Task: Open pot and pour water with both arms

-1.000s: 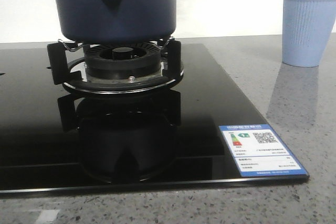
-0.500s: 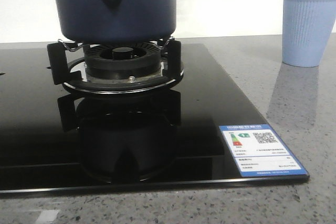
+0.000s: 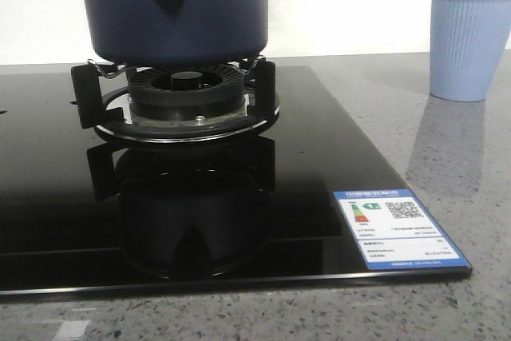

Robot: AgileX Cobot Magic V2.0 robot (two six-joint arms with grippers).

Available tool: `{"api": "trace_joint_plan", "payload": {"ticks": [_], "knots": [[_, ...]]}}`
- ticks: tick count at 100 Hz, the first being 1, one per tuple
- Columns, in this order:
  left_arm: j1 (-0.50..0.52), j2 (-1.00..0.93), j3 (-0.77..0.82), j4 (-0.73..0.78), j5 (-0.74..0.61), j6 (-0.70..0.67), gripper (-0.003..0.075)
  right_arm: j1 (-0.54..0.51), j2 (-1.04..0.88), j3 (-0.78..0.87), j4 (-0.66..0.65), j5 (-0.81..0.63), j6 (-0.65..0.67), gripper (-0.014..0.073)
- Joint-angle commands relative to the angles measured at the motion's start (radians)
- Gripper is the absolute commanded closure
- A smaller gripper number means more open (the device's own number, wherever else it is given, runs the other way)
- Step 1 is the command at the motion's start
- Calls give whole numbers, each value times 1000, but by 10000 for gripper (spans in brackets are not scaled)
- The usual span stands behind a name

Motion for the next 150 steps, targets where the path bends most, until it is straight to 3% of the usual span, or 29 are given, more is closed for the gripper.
{"api": "trace_joint_plan", "payload": {"ticks": [1,21,42,56,85,97,109,116,129,150], "knots": [[1,-28,-58,-10,-40,2,741,-4,-17,-59,4,-31,-5,671],[1,37,-266,88,121,115,741,-4,56,-245,-154,132,-7,658],[-27,232,-520,91,347,393,741,-4,277,-477,-246,284,-77,659],[-128,347,-611,91,342,426,741,5,413,-619,-246,366,-187,659],[-286,543,-715,87,295,473,731,99,528,-683,-241,375,-191,654],[-327,607,-741,87,247,473,642,131,547,-683,-221,385,-191,508],[-371,668,-763,87,212,474,489,142,557,-683,-211,387,-191,198],[-398,705,-766,87,175,474,379,142,558,-683,-211,387,-191,93],[-455,782,-767,87,94,474,232,142,558,-683,-211,387,-191,78],[-542,932,-786,85,-44,474,227,142,559,-683,-211,387,-191,78]]}}
